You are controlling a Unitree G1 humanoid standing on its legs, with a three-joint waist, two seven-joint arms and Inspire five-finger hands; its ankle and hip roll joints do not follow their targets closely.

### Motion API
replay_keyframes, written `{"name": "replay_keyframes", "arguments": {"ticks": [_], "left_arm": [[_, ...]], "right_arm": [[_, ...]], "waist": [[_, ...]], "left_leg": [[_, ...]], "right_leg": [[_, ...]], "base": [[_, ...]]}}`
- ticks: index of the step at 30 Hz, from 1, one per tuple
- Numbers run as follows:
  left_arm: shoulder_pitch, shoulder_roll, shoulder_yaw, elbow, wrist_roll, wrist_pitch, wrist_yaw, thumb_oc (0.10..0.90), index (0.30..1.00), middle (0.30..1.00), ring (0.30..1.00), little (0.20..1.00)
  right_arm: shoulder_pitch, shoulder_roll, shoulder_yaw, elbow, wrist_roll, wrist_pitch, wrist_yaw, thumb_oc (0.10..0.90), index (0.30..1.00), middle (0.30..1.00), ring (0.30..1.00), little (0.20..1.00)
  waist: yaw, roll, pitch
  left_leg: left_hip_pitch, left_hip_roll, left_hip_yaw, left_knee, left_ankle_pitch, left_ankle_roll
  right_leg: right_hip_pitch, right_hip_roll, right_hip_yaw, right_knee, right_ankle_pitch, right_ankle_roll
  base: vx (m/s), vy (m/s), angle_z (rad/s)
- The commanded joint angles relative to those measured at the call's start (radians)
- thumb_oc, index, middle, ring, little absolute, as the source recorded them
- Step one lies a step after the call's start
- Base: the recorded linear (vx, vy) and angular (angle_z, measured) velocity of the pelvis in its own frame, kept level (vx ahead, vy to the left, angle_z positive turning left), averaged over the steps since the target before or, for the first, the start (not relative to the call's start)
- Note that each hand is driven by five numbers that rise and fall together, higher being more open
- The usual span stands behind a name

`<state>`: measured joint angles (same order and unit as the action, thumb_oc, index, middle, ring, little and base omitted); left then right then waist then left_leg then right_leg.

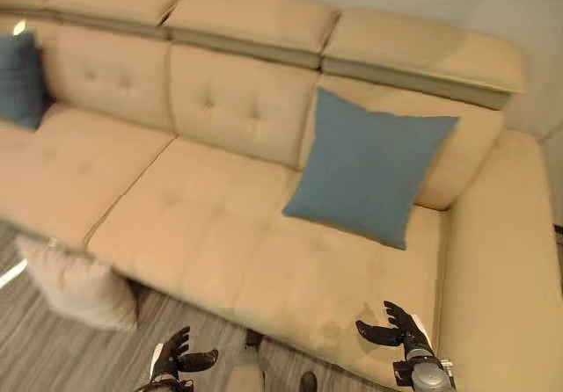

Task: Pick up all the scattered cushions and arrange them neatly on the sofa.

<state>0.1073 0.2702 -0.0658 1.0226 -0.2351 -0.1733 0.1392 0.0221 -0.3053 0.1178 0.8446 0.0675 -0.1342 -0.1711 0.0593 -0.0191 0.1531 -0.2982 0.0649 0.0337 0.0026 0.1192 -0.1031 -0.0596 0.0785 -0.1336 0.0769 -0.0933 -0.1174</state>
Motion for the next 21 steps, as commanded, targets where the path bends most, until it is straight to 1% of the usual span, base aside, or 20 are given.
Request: {"name": "replay_keyframes", "arguments": {"ticks": [1, 2, 3, 4, 5, 6, 7, 8, 9, 10, 11, 13, 14, 17, 20, 21], "left_arm": [[-0.034, 0.017, 0.025, -0.04, -0.013, -0.059, 0.008, 0.8, 0.9, 0.9, 0.9, 0.9], [-0.03, 0.015, 0.025, -0.04, -0.009, -0.058, 0.005, 0.8, 0.9, 0.9, 0.9, 0.9], [-0.022, 0.01, 0.021, -0.035, -0.001, -0.054, 0.001, 0.8, 0.9, 0.9, 0.9, 0.9], [-0.022, 0.01, 0.022, -0.035, -0.001, -0.054, 0.001, 0.8, 0.9, 0.9, 0.9, 0.9], [-0.021, 0.007, 0.016, -0.031, 0.004, -0.051, 0.0, 0.8, 0.9, 0.9, 0.9, 0.9], [-0.017, 0.006, 0.015, -0.03, 0.009, -0.048, -0.006, 0.8, 0.9, 0.9, 0.9, 0.9], [-0.012, 0.001, 0.01, -0.024, 0.018, -0.045, -0.014, 0.8, 0.9, 0.9, 0.9, 0.9], [-0.012, 0.0, 0.01, -0.024, 0.018, -0.045, -0.014, 0.8, 0.9, 0.9, 0.9, 0.9], [-0.013, -0.003, 0.006, -0.021, 0.023, -0.043, -0.016, 0.8, 0.9, 0.9, 0.9, 0.9], [-0.015, -0.008, -0.002, -0.02, 0.03, -0.038, -0.021, 0.8, 0.9, 0.9, 0.9, 0.9], [-0.015, -0.008, -0.002, -0.02, 0.03, -0.038, -0.021, 0.8, 0.9, 0.9, 0.9, 0.9], [-0.021, -0.011, -0.009, -0.02, 0.038, -0.033, -0.022, 0.8, 0.9, 0.9, 0.9, 0.9], [-0.019, -0.013, -0.009, -0.016, 0.039, -0.033, -0.02, 0.8, 0.9, 0.9, 0.9, 0.9], [-0.017, -0.011, 0.004, -0.011, 0.032, -0.03, -0.015, 0.8, 0.9, 0.9, 0.9, 0.9], [-0.013, 0.0, 0.028, 0.003, 0.028, -0.028, -0.007, 0.8, 0.9, 0.9, 0.9, 0.9], [-0.013, 0.0, 0.028, 0.003, 0.028, -0.028, -0.007, 0.8, 0.9, 0.9, 0.9, 0.9]], "right_arm": [[0.03, -0.057, -0.06, -0.105, 0.029, -0.052, -0.032, 0.8, 0.9, 0.9, 0.9, 0.9], [0.036, -0.055, -0.06, -0.102, 0.03, -0.054, -0.029, 0.8, 0.9, 0.9, 0.9, 0.9], [0.045, -0.05, -0.06, -0.091, 0.028, -0.054, -0.024, 0.8, 0.9, 0.9, 0.9, 0.9], [0.045, -0.05, -0.06, -0.091, 0.028, -0.054, -0.024, 0.8, 0.9, 0.9, 0.9, 0.9], [0.048, -0.047, -0.061, -0.085, 0.028, -0.054, -0.022, 0.8, 0.9, 0.9, 0.9, 0.9], [0.055, -0.043, -0.063, -0.082, 0.029, -0.052, -0.018, 0.8, 0.9, 0.9, 0.9, 0.9], [0.063, -0.036, -0.063, -0.076, 0.028, -0.052, -0.012, 0.8, 0.9, 0.9, 0.9, 0.9], [0.063, -0.037, -0.063, -0.076, 0.028, -0.052, -0.012, 0.8, 0.9, 0.9, 0.9, 0.9], [0.064, -0.034, -0.062, -0.067, 0.028, -0.052, -0.011, 0.8, 0.9, 0.9, 0.9, 0.9], [0.065, -0.023, -0.065, -0.057, 0.03, -0.049, -0.011, 0.8, 0.9, 0.9, 0.9, 0.9], [0.065, -0.023, -0.065, -0.057, 0.03, -0.049, -0.011, 0.8, 0.9, 0.9, 0.9, 0.9], [0.057, -0.019, -0.061, -0.051, 0.025, -0.045, -0.017, 0.8, 0.9, 0.9, 0.9, 0.9], [0.05, -0.019, -0.052, -0.046, 0.02, -0.044, -0.018, 0.8, 0.9, 0.9, 0.9, 0.9], [0.031, -0.008, -0.022, -0.05, 0.004, -0.036, -0.015, 0.8, 0.9, 0.9, 0.9, 0.9], [0.018, -0.002, 0.012, -0.078, -0.025, -0.032, -0.012, 0.8, 0.9, 0.9, 0.9, 0.9], [0.018, -0.002, 0.012, -0.078, -0.025, -0.032, -0.012, 0.8, 0.9, 0.9, 0.9, 0.9]], "waist": [[-0.046, -0.042, -0.037], [-0.053, -0.052, -0.037], [-0.064, -0.063, -0.037], [-0.066, -0.064, -0.039], [-0.074, -0.065, -0.039], [-0.084, -0.065, -0.044], [-0.099, -0.056, -0.047], [-0.099, -0.056, -0.046], [-0.109, -0.051, -0.048], [-0.126, -0.041, -0.054], [-0.127, -0.041, -0.054], [-0.132, -0.031, -0.059], [-0.128, -0.032, -0.06], [-0.107, -0.047, -0.051], [-0.084, -0.053, -0.036], [-0.084, -0.053, -0.036]], "left_leg": [[0.065, -0.055, 0.067, 0.079, -0.074, 0.048], [0.075, -0.059, 0.073, 0.135, -0.118, 0.052], [0.104, -0.056, 0.099, 0.21, -0.187, 0.057], [0.101, -0.057, 0.098, 0.209, -0.184, 0.057], [0.142, -0.043, 0.127, 0.231, -0.209, 0.057], [0.179, -0.029, 0.15, 0.228, -0.224, 0.057], [0.257, -0.011, 0.19, 0.208, -0.257, 0.049], [0.259, -0.011, 0.19, 0.208, -0.257, 0.049], [0.296, -0.008, 0.206, 0.187, -0.266, 0.043], [0.347, -0.005, 0.236, 0.125, -0.27, 0.035], [0.348, -0.005, 0.235, 0.124, -0.269, 0.035], [0.363, -0.012, 0.239, 0.034, -0.259, 0.035], [0.365, -0.019, 0.224, 0.012, -0.256, 0.04], [0.359, -0.039, 0.182, -0.02, -0.239, 0.054], [0.356, -0.058, 0.143, -0.052, -0.219, 0.072], [0.356, -0.058, 0.143, -0.052, -0.219, 0.072]], "right_leg": [[0.027, -0.099, 0.029, -0.056, 0.036, 0.2], [0.017, -0.114, 0.009, -0.058, 0.047, 0.198], [0.013, -0.136, -0.028, -0.065, 0.059, 0.196], [0.01, -0.137, -0.03, -0.066, 0.061, 0.196], [0.009, -0.146, -0.057, -0.071, 0.068, 0.197], [0.006, -0.152, -0.081, -0.074, 0.073, 0.198], [0.011, -0.16, -0.126, -0.081, 0.08, 0.204], [0.013, -0.16, -0.127, -0.082, 0.08, 0.204], [0.01, -0.166, -0.151, -0.084, 0.088, 0.209], [-0.004, -0.177, -0.197, -0.085, 0.109, 0.222], [-0.003, -0.177, -0.197, -0.086, 0.109, 0.222], [-0.022, -0.183, -0.224, -0.092, 0.131, 0.234], [-0.026, -0.183, -0.221, -0.095, 0.137, 0.237], [-0.045, -0.189, -0.21, -0.075, 0.152, 0.245], [-0.073, -0.196, -0.178, -0.02, 0.144, 0.249], [-0.073, -0.196, -0.178, -0.02, 0.144, 0.249]], "base": [[-0.26, -0.088, 0.92], [-0.28, -0.101, 0.8], [-0.19, -0.077, 0.83], [-0.17, -0.044, 0.92], [-0.11, -0.004, 0.9], [-0.19, 0.051, 1.06], [-0.13, 0.055, 0.76], [-0.15, 0.096, 0.79], [-0.16, 0.125, 0.86], [-0.16, 0.125, 0.76], [-0.15, 0.135, 1.06], [-0.11, 0.14, 0.86], [-0.11, 0.17, 0.61], [-0.12, 0.129, 0.34], [-0.12, 0.092, 0.45], [-0.15, 0.069, 0.35]]}}
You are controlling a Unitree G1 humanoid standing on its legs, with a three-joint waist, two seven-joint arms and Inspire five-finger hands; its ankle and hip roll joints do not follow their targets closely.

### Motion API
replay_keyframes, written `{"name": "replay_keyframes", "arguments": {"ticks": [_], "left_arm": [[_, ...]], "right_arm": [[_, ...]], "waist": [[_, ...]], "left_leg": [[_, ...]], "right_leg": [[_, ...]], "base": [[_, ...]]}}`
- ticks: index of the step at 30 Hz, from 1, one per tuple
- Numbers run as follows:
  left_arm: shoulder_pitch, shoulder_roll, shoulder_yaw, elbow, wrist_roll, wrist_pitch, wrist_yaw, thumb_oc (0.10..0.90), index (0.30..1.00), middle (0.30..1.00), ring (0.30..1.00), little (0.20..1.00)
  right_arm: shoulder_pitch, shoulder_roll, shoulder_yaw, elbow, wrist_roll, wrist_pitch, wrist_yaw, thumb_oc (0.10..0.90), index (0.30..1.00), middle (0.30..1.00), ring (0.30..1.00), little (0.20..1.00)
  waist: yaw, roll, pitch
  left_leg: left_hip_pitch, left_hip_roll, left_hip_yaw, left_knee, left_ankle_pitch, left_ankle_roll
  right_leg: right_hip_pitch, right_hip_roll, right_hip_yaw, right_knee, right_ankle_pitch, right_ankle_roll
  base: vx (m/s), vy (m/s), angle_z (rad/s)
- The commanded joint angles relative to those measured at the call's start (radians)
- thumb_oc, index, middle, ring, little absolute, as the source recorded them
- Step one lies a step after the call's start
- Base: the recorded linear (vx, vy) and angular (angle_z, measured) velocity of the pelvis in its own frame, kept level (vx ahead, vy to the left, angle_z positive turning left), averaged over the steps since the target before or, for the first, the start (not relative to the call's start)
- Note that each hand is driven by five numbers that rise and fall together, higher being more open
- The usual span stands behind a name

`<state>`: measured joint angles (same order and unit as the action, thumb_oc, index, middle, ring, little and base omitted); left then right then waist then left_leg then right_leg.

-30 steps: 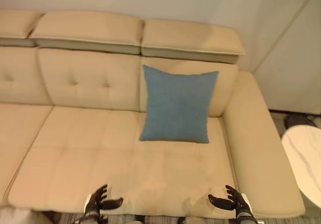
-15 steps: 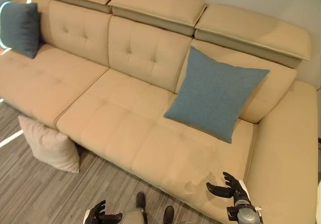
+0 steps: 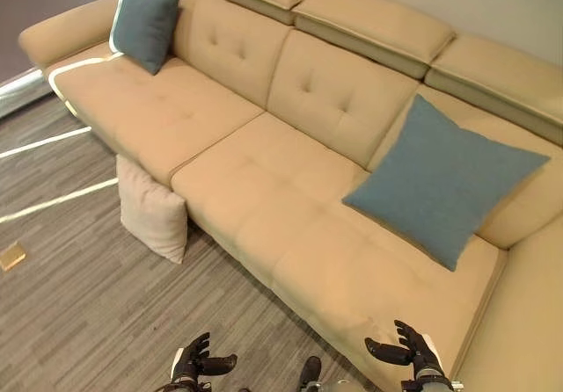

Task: Pick up all the scattered cushions and arrange them neatly on the sofa.

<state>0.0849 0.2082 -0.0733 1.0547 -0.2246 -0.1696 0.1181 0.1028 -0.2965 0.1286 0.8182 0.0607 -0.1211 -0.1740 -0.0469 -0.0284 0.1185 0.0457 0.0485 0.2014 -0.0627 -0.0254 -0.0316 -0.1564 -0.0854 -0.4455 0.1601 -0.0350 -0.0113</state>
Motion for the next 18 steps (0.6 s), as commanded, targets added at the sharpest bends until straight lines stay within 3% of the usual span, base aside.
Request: {"name": "replay_keyframes", "arguments": {"ticks": [1, 2, 4, 7, 11, 13, 17, 18], "left_arm": [[0.002, 0.071, 0.03, -0.013, 0.025, -0.033, 0.018, 0.8, 0.9, 0.9, 0.9, 0.9], [0.001, 0.071, 0.03, -0.013, 0.025, -0.033, 0.018, 0.8, 0.9, 0.9, 0.9, 0.9], [-0.001, 0.081, 0.032, 0.008, 0.029, -0.035, 0.022, 0.8, 0.9, 0.9, 0.9, 0.9], [-0.01, 0.086, 0.023, 0.02, 0.03, -0.04, 0.03, 0.8, 0.9, 0.9, 0.9, 0.9], [-0.015, 0.073, 0.016, 0.022, 0.009, -0.041, 0.036, 0.8, 0.9, 0.9, 0.9, 0.9], [-0.013, 0.061, 0.016, 0.035, 0.006, -0.038, 0.038, 0.8, 0.9, 0.9, 0.9, 0.9], [-0.011, 0.048, 0.018, 0.056, 0.004, -0.029, 0.039, 0.8, 0.9, 0.9, 0.9, 0.9], [-0.007, 0.048, 0.023, 0.066, 0.01, -0.025, 0.039, 0.8, 0.9, 0.9, 0.9, 0.9]], "right_arm": [[-0.075, -0.002, 0.011, -0.072, -0.015, -0.048, -0.007, 0.8, 0.9, 0.9, 0.9, 0.9], [-0.075, -0.002, 0.011, -0.072, -0.015, -0.048, -0.007, 0.8, 0.9, 0.9, 0.9, 0.9], [-0.064, 0.003, 0.017, -0.078, -0.003, -0.054, -0.001, 0.8, 0.9, 0.9, 0.9, 0.9], [-0.059, 0.005, 0.02, -0.077, 0.009, -0.06, -0.001, 0.8, 0.9, 0.9, 0.9, 0.9], [-0.061, 0.003, 0.025, -0.063, 0.026, -0.061, 0.003, 0.8, 0.9, 0.9, 0.9, 0.9], [-0.064, -0.002, 0.026, -0.055, 0.025, -0.062, 0.005, 0.8, 0.9, 0.9, 0.9, 0.9], [-0.085, -0.012, 0.036, -0.043, 0.007, -0.056, -0.006, 0.8, 0.9, 0.9, 0.9, 0.9], [-0.089, -0.011, 0.038, -0.039, 0.004, -0.054, -0.005, 0.8, 0.9, 0.9, 0.9, 0.9]], "waist": [[0.007, -0.044, 0.013], [0.007, -0.046, 0.011], [-0.007, -0.039, 0.01], [-0.007, -0.039, 0.005], [0.003, -0.039, 0.007], [0.0, -0.036, 0.014], [-0.013, -0.042, 0.026], [-0.012, -0.045, 0.02]], "left_leg": [[0.002, -0.053, -0.07, -0.006, -0.055, 0.014], [-0.001, -0.054, -0.07, -0.005, -0.054, 0.015], [-0.01, -0.076, -0.145, -0.023, -0.034, 0.024], [-0.034, -0.09, -0.205, -0.02, -0.021, 0.022], [-0.069, -0.107, -0.23, 0.012, -0.024, 0.01], [-0.097, -0.11, -0.208, 0.054, -0.035, 0.004], [-0.153, -0.049, 0.0, 0.128, -0.037, -0.005], [-0.152, -0.036, 0.018, 0.13, -0.038, -0.005]], "right_leg": [[-0.022, 0.007, 0.272, -0.039, 0.071, 0.145], [-0.026, 0.006, 0.272, -0.039, 0.072, 0.145], [-0.019, 0.087, 0.473, -0.022, 0.035, 0.154], [0.003, 0.09, 0.506, -0.039, 0.022, 0.136], [0.035, 0.072, 0.471, -0.095, 0.028, 0.129], [0.057, 0.056, 0.432, -0.134, 0.037, 0.131], [0.09, 0.017, 0.333, -0.188, 0.052, 0.149], [0.098, 0.015, 0.322, -0.197, 0.054, 0.15]], "base": [[-0.1, 0.053, 0.35], [-0.11, 0.094, 0.66], [-0.05, 0.065, 1.15], [-0.02, -0.047, 1.13], [0.02, -0.058, 1.01], [-0.01, -0.027, 1.1], [-0.04, 0.012, 1.2], [0.05, 0.042, 1.16]]}}
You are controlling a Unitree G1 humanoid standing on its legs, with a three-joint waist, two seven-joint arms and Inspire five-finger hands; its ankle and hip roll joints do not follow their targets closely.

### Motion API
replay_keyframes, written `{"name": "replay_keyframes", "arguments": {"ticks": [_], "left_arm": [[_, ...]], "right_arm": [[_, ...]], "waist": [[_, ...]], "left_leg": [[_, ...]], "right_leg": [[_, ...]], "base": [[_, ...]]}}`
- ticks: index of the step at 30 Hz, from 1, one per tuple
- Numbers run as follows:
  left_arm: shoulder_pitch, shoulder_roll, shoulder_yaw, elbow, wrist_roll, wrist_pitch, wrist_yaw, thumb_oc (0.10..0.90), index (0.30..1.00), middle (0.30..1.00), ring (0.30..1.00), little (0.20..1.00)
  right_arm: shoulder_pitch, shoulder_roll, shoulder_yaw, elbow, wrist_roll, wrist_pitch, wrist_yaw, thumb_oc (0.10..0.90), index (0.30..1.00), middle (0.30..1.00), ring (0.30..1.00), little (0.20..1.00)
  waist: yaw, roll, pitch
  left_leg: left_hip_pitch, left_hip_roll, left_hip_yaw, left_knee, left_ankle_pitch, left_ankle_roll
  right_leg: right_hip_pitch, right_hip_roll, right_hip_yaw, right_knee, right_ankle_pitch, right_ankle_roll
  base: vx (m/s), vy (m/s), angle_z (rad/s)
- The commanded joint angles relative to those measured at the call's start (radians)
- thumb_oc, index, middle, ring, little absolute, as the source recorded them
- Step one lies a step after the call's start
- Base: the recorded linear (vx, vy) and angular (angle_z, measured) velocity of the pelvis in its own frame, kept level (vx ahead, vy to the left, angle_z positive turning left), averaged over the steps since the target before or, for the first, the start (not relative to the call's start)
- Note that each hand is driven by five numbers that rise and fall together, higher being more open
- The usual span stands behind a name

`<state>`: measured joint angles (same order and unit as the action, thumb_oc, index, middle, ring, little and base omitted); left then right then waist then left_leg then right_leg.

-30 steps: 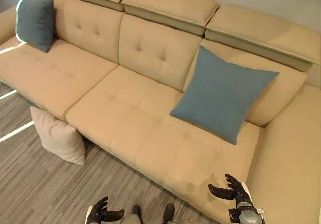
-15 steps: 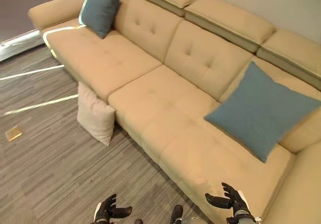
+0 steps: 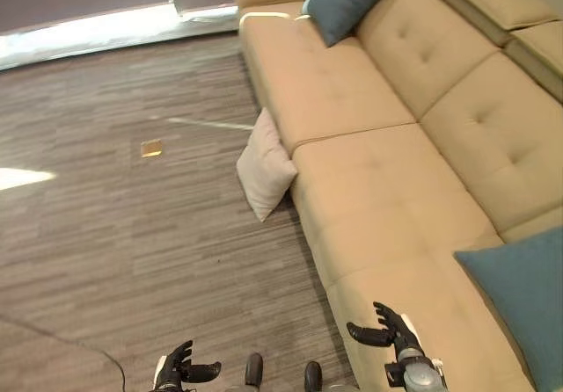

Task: Pick up all the scattered cushions and arrange them neatly on the sofa.

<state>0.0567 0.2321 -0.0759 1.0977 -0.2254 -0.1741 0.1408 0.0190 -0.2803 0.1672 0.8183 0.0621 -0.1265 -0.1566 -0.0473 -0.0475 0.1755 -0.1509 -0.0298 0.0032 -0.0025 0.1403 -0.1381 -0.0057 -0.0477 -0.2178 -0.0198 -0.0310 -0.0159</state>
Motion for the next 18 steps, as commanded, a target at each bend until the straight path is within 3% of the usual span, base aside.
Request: {"name": "replay_keyframes", "arguments": {"ticks": [1, 3, 5, 9, 11, 12, 13, 15, 16, 18], "left_arm": [[0.024, 0.028, 0.029, 0.028, 0.016, -0.018, 0.018, 0.8, 0.9, 0.9, 0.9, 0.9], [0.023, 0.03, 0.027, 0.027, 0.021, -0.016, 0.017, 0.8, 0.9, 0.9, 0.9, 0.9], [0.015, 0.034, 0.018, 0.018, 0.026, -0.011, 0.011, 0.8, 0.9, 0.9, 0.9, 0.9], [0.013, 0.037, 0.013, 0.02, 0.034, -0.005, 0.008, 0.8, 0.9, 0.9, 0.9, 0.9], [0.007, 0.053, 0.007, 0.003, 0.045, -0.004, 0.001, 0.8, 0.9, 0.9, 0.9, 0.9], [0.003, 0.059, 0.006, 0.001, 0.049, -0.002, 0.0, 0.8, 0.9, 0.9, 0.9, 0.9], [-0.006, 0.075, 0.01, 0.006, 0.049, 0.002, 0.005, 0.8, 0.9, 0.9, 0.9, 0.9], [-0.005, 0.083, 0.009, 0.004, 0.063, 0.002, 0.007, 0.8, 0.9, 0.9, 0.9, 0.9], [0.0, 0.083, 0.003, 0.001, 0.062, -0.002, 0.002, 0.8, 0.9, 0.9, 0.9, 0.9], [0.004, 0.081, 0.007, 0.012, 0.067, 0.003, 0.004, 0.8, 0.9, 0.9, 0.9, 0.9]], "right_arm": [[-0.004, -0.027, -0.001, -0.044, 0.002, -0.051, -0.025, 0.8, 0.9, 0.9, 0.9, 0.9], [-0.001, -0.027, -0.003, -0.048, 0.003, -0.048, -0.023, 0.8, 0.9, 0.9, 0.9, 0.9], [0.01, -0.026, -0.018, -0.039, 0.004, -0.041, -0.026, 0.8, 0.9, 0.9, 0.9, 0.9], [0.014, -0.01, -0.023, -0.021, -0.001, -0.033, -0.026, 0.8, 0.9, 0.9, 0.9, 0.9], [0.008, 0.009, -0.008, 0.001, -0.019, -0.029, -0.023, 0.8, 0.9, 0.9, 0.9, 0.9], [0.002, 0.015, -0.007, 0.006, -0.017, -0.027, -0.021, 0.8, 0.9, 0.9, 0.9, 0.9], [-0.014, 0.026, 0.003, 0.006, -0.017, -0.028, -0.024, 0.8, 0.9, 0.9, 0.9, 0.9], [-0.012, 0.028, 0.009, -0.005, -0.02, -0.032, -0.025, 0.8, 0.9, 0.9, 0.9, 0.9], [-0.001, 0.025, 0.011, -0.01, -0.016, -0.033, -0.021, 0.8, 0.9, 0.9, 0.9, 0.9], [-0.002, 0.027, 0.018, 0.001, -0.016, -0.032, -0.019, 0.8, 0.9, 0.9, 0.9, 0.9]], "waist": [[-0.013, -0.034, -0.042], [-0.016, -0.04, -0.043], [-0.025, -0.044, -0.052], [-0.03, -0.043, -0.066], [-0.015, -0.042, -0.056], [-0.014, -0.041, -0.05], [-0.019, -0.027, -0.03], [-0.024, -0.009, -0.024], [-0.044, -0.005, -0.023], [-0.05, -0.012, -0.029]], "left_leg": [[0.037, 0.056, 0.227, 0.084, -0.2, 0.099], [0.03, 0.065, 0.24, 0.093, -0.197, 0.098], [0.032, 0.089, 0.298, 0.085, -0.189, 0.1], [0.053, 0.083, 0.286, 0.056, -0.188, 0.109], [0.076, 0.044, 0.252, 0.04, -0.208, 0.142], [0.09, 0.03, 0.244, 0.028, -0.208, 0.153], [0.118, 0.024, 0.226, -0.002, -0.201, 0.165], [0.15, 0.024, 0.212, -0.021, -0.208, 0.17], [0.193, 0.009, 0.178, -0.031, -0.225, 0.172], [0.216, -0.009, 0.152, -0.04, -0.242, 0.171]], "right_leg": [[-0.044, -0.03, 0.079, -0.021, 0.05, 0.155], [-0.042, -0.037, 0.067, -0.018, 0.051, 0.155], [-0.033, -0.054, 0.02, -0.011, 0.042, 0.157], [-0.027, -0.077, -0.002, 0.043, 0.025, 0.167], [-0.052, -0.117, 0.015, 0.186, 0.026, 0.168], [-0.077, -0.133, 0.032, 0.255, 0.063, 0.171], [-0.142, -0.128, 0.072, 0.393, 0.107, 0.167], [-0.182, -0.104, 0.103, 0.462, 0.092, 0.16], [-0.216, -0.034, 0.142, 0.446, 0.051, 0.142], [-0.237, -0.001, 0.143, 0.363, 0.042, 0.144]], "base": [[0.07, 0.03, 0.78], [0.06, 0.044, 0.52], [0.13, 0.146, 0.74], [0.14, 0.161, 0.33], [0.2, 0.342, 0.4], [0.22, 0.435, 0.4], [0.18, 0.317, 0.21], [0.29, 0.263, 0.42], [0.39, 0.18, 0.58], [0.36, 0.09, 0.3]]}}
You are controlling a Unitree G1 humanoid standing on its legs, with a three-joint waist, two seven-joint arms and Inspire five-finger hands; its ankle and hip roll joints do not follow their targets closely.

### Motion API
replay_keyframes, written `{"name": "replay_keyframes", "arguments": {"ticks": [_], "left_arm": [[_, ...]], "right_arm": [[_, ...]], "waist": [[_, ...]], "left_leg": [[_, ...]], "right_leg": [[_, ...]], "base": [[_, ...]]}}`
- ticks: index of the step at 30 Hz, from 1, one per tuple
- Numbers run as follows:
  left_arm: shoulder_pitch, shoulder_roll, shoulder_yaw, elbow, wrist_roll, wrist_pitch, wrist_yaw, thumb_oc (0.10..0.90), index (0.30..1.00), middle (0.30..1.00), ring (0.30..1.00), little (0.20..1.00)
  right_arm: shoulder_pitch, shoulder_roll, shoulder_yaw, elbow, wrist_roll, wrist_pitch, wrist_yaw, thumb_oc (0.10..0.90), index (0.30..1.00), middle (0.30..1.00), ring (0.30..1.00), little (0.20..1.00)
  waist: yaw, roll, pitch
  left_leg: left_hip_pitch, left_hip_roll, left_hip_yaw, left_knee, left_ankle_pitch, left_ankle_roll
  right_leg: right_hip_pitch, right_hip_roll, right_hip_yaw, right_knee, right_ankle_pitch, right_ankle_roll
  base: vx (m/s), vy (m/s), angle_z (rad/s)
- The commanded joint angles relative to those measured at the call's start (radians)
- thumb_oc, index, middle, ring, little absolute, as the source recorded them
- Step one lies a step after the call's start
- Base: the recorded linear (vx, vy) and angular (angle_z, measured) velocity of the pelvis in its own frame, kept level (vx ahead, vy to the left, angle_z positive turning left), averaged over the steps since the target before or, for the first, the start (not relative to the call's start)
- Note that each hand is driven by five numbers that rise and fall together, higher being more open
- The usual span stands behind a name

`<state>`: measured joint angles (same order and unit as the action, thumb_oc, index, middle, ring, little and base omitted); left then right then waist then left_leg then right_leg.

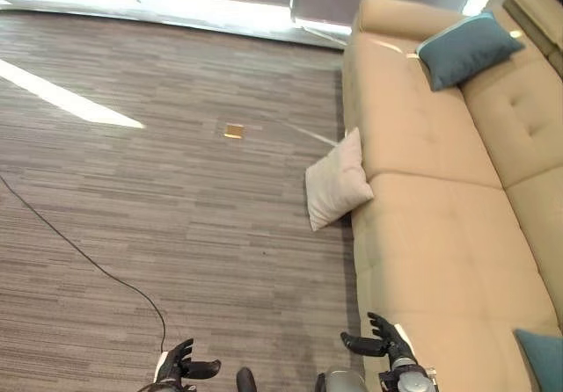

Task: Pick up all the scattered cushions and arrange them neatly on the sofa.

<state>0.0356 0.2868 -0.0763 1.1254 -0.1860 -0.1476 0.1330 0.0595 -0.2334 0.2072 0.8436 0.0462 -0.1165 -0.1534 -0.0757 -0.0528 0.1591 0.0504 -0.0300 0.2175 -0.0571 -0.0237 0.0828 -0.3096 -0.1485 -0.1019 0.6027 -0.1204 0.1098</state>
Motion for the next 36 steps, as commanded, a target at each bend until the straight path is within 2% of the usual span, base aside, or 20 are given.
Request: {"name": "replay_keyframes", "arguments": {"ticks": [1, 5, 9, 11, 13, 14, 15, 17, 18, 19, 20, 23, 24, 25, 28, 29, 30, 32, 33, 36], "left_arm": [[0.024, 0.027, 0.014, -0.002, 0.023, -0.023, 0.019, 0.8, 0.9, 0.9, 0.9, 0.9], [0.02, 0.016, 0.027, 0.039, 0.029, -0.016, 0.021, 0.8, 0.9, 0.9, 0.9, 0.9], [0.026, 0.0, -0.001, 0.032, 0.06, -0.023, 0.015, 0.8, 0.9, 0.9, 0.9, 0.9], [0.033, -0.018, -0.022, 0.027, 0.065, -0.019, 0.013, 0.8, 0.9, 0.9, 0.9, 0.9], [0.031, -0.017, -0.034, -0.005, 0.055, -0.02, 0.012, 0.8, 0.9, 0.9, 0.9, 0.9], [0.031, -0.014, -0.037, -0.021, 0.051, -0.021, 0.013, 0.8, 0.9, 0.9, 0.9, 0.9], [0.031, -0.013, -0.037, -0.021, 0.051, -0.021, 0.013, 0.8, 0.9, 0.9, 0.9, 0.9], [0.016, -0.004, -0.038, -0.036, 0.041, -0.02, 0.019, 0.8, 0.9, 0.9, 0.9, 0.9], [0.01, 0.001, -0.043, -0.049, 0.032, -0.018, 0.013, 0.8, 0.9, 0.9, 0.9, 0.9], [0.01, 0.003, -0.049, -0.055, 0.037, -0.018, 0.005, 0.8, 0.9, 0.9, 0.9, 0.9], [0.01, 0.005, -0.05, -0.058, 0.042, -0.018, 0.006, 0.8, 0.9, 0.9, 0.9, 0.9], [0.018, 0.004, -0.049, -0.058, 0.042, -0.022, 0.005, 0.8, 0.9, 0.9, 0.9, 0.9], [0.018, 0.004, -0.049, -0.057, 0.042, -0.022, 0.005, 0.8, 0.9, 0.9, 0.9, 0.9], [0.024, 0.0, -0.048, -0.047, 0.034, -0.024, 0.001, 0.8, 0.9, 0.9, 0.9, 0.9], [0.032, -0.002, -0.045, -0.034, 0.045, -0.019, -0.005, 0.8, 0.9, 0.9, 0.9, 0.9], [0.028, 0.005, -0.045, -0.024, 0.067, -0.015, -0.007, 0.8, 0.9, 0.9, 0.9, 0.9], [0.028, 0.005, -0.045, -0.024, 0.067, -0.015, -0.007, 0.8, 0.9, 0.9, 0.9, 0.9], [0.024, 0.011, -0.047, -0.024, 0.077, -0.014, -0.005, 0.8, 0.9, 0.9, 0.9, 0.9], [0.018, 0.029, -0.038, -0.033, 0.072, -0.012, 0.0, 0.8, 0.9, 0.9, 0.9, 0.9], [0.021, 0.034, -0.029, -0.037, 0.06, -0.017, 0.007, 0.8, 0.9, 0.9, 0.9, 0.9]], "right_arm": [[-0.051, -0.017, -0.016, -0.018, 0.002, -0.045, -0.023, 0.8, 0.9, 0.9, 0.9, 0.9], [-0.051, -0.02, -0.02, -0.011, 0.012, -0.049, -0.017, 0.8, 0.9, 0.9, 0.9, 0.9], [-0.003, -0.032, -0.032, -0.03, 0.015, -0.051, -0.021, 0.8, 0.9, 0.9, 0.9, 0.9], [0.029, -0.042, -0.057, -0.031, 0.01, -0.048, -0.029, 0.8, 0.9, 0.9, 0.9, 0.9], [0.031, -0.05, -0.06, -0.033, 0.013, -0.04, -0.03, 0.8, 0.9, 0.9, 0.9, 0.9], [0.026, -0.052, -0.055, -0.033, 0.011, -0.039, -0.033, 0.8, 0.9, 0.9, 0.9, 0.9], [0.025, -0.052, -0.055, -0.033, 0.011, -0.039, -0.033, 0.8, 0.9, 0.9, 0.9, 0.9], [0.022, -0.055, -0.054, -0.031, 0.02, -0.038, -0.033, 0.8, 0.9, 0.9, 0.9, 0.9], [0.014, -0.056, -0.053, -0.021, 0.027, -0.033, -0.036, 0.8, 0.9, 0.9, 0.9, 0.9], [0.007, -0.059, -0.056, -0.011, 0.025, -0.031, -0.04, 0.8, 0.9, 0.9, 0.9, 0.9], [0.002, -0.059, -0.055, -0.005, 0.021, -0.03, -0.043, 0.8, 0.9, 0.9, 0.9, 0.9], [-0.011, -0.062, -0.05, -0.004, 0.013, -0.028, -0.046, 0.8, 0.9, 0.9, 0.9, 0.9], [-0.012, -0.061, -0.05, -0.004, 0.013, -0.028, -0.046, 0.8, 0.9, 0.9, 0.9, 0.9], [-0.016, -0.059, -0.049, 0.004, 0.003, -0.03, -0.046, 0.8, 0.9, 0.9, 0.9, 0.9], [-0.008, -0.049, -0.047, -0.001, -0.013, -0.03, -0.044, 0.8, 0.9, 0.9, 0.9, 0.9], [-0.013, -0.033, -0.045, -0.005, -0.016, -0.03, -0.036, 0.8, 0.9, 0.9, 0.9, 0.9], [-0.013, -0.033, -0.045, -0.005, -0.017, -0.03, -0.037, 0.8, 0.9, 0.9, 0.9, 0.9], [-0.018, -0.028, -0.039, -0.003, -0.018, -0.03, -0.036, 0.8, 0.9, 0.9, 0.9, 0.9], [-0.038, -0.019, -0.014, -0.013, -0.036, -0.027, -0.028, 0.8, 0.9, 0.9, 0.9, 0.9], [-0.045, -0.014, 0.001, -0.026, -0.053, -0.03, -0.028, 0.8, 0.9, 0.9, 0.9, 0.9]], "waist": [[-0.022, -0.015, -0.012], [-0.043, -0.031, -0.017], [-0.066, -0.022, -0.033], [-0.102, 0.003, -0.054], [-0.116, -0.004, -0.05], [-0.107, -0.015, -0.042], [-0.109, -0.019, -0.045], [-0.095, -0.047, -0.04], [-0.074, -0.068, -0.036], [-0.059, -0.081, -0.034], [-0.052, -0.085, -0.033], [-0.009, -0.064, -0.024], [-0.01, -0.064, -0.025], [0.015, -0.045, -0.024], [0.018, -0.041, -0.039], [0.018, -0.041, -0.043], [0.02, -0.042, -0.043], [0.019, -0.041, -0.044], [0.01, -0.025, -0.025], [0.013, -0.006, -0.014]], "left_leg": [[0.034, -0.02, -0.07, 0.006, -0.09, -0.051], [0.1, -0.058, -0.121, 0.001, -0.132, -0.056], [0.13, -0.065, -0.145, 0.031, -0.17, -0.066], [0.123, -0.034, -0.134, 0.161, -0.138, -0.138], [0.036, 0.01, -0.088, 0.387, -0.049, -0.202], [-0.022, 0.012, -0.084, 0.502, -0.02, -0.214], [-0.025, 0.008, -0.085, 0.5, -0.016, -0.214], [-0.1, 0.041, -0.041, 0.626, -0.017, -0.202], [-0.175, 0.072, -0.008, 0.639, -0.065, -0.164], [-0.207, 0.083, -0.002, 0.544, -0.127, -0.131], [-0.226, 0.08, -0.015, 0.477, -0.13, -0.126], [-0.282, 0.067, -0.11, 0.22, 0.014, -0.151], [-0.282, 0.066, -0.11, 0.215, 0.019, -0.151], [-0.284, 0.058, -0.153, 0.112, 0.071, -0.159], [-0.254, 0.046, -0.159, 0.108, 0.07, -0.141], [-0.221, 0.03, -0.145, 0.102, 0.051, -0.116], [-0.22, 0.03, -0.144, 0.102, 0.051, -0.116], [-0.205, 0.023, -0.138, 0.098, 0.044, -0.104], [-0.142, 0.018, -0.125, 0.072, 0.022, -0.068], [-0.107, 0.027, -0.101, 0.051, 0.01, -0.061]], "right_leg": [[0.039, 0.104, -0.009, -0.325, 0.151, 0.023], [0.006, 0.133, -0.104, -0.509, 0.221, 0.061], [0.043, 0.14, -0.089, -0.517, 0.202, 0.029], [0.09, 0.143, -0.107, -0.525, 0.186, 0.0], [0.143, 0.147, -0.088, -0.542, 0.174, -0.021], [0.167, 0.146, -0.075, -0.553, 0.171, -0.033], [0.163, 0.142, -0.075, -0.553, 0.172, -0.033], [0.207, 0.138, -0.054, -0.571, 0.151, -0.052], [0.244, 0.129, -0.031, -0.586, 0.137, -0.05], [0.278, 0.125, -0.008, -0.611, 0.126, -0.035], [0.288, 0.123, 0.003, -0.622, 0.117, -0.027], [0.337, 0.146, 0.055, -0.637, 0.094, -0.02], [0.335, 0.146, 0.054, -0.637, 0.095, -0.02], [0.374, 0.161, 0.1, -0.609, 0.057, -0.021], [0.37, 0.153, 0.12, -0.54, 0.034, -0.014], [0.34, 0.135, 0.13, -0.424, 0.051, 0.005], [0.338, 0.135, 0.131, -0.422, 0.05, 0.006], [0.317, 0.127, 0.139, -0.361, 0.075, 0.016], [0.213, 0.113, 0.133, -0.147, 0.172, 0.03], [0.164, 0.084, 0.075, -0.082, 0.169, 0.033]], "base": [[0.32, 0.039, 0.26], [0.37, 0.049, 0.05], [0.29, 0.022, 0.54], [0.37, -0.037, 0.88], [0.25, -0.066, 0.56], [0.14, -0.049, 0.12], [0.11, -0.058, -0.16], [0.22, -0.074, -0.6], [0.43, -0.031, -0.59], [0.43, 0.027, -0.3], [0.37, 0.098, -0.36], [0.27, 0.129, -0.45], [0.41, 0.227, -0.6], [0.31, 0.178, -0.7], [0.35, 0.252, -0.67], [0.26, 0.236, -0.57], [0.24, 0.228, -0.33], [0.16, 0.177, -0.22], [0.18, 0.212, -0.25], [0.22, 0.24, -0.38]]}}
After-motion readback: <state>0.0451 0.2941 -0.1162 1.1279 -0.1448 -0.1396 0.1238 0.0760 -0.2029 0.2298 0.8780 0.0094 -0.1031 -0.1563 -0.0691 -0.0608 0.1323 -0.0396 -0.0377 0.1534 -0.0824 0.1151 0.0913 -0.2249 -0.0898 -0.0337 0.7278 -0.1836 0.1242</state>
